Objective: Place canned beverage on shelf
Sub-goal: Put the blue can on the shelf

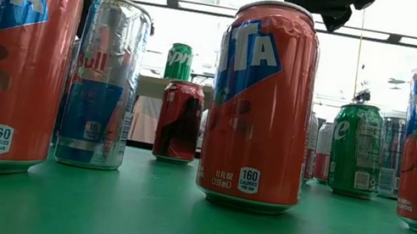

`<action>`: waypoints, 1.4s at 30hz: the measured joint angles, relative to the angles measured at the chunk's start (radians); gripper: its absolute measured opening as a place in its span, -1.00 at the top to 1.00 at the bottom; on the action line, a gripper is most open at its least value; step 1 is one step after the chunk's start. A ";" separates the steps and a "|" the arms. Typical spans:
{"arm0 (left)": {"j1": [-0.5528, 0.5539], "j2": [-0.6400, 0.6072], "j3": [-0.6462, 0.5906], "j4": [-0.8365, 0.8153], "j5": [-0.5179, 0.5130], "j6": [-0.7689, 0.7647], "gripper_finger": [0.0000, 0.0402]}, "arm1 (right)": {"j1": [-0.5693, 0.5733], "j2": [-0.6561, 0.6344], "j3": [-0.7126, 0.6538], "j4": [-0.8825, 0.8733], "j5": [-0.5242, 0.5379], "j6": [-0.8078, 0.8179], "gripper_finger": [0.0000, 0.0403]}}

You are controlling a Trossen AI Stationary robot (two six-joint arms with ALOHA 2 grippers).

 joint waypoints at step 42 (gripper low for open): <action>0.014 0.204 0.065 -0.069 -0.050 -0.074 -0.37 | -0.002 0.000 0.000 0.000 0.000 -0.009 0.95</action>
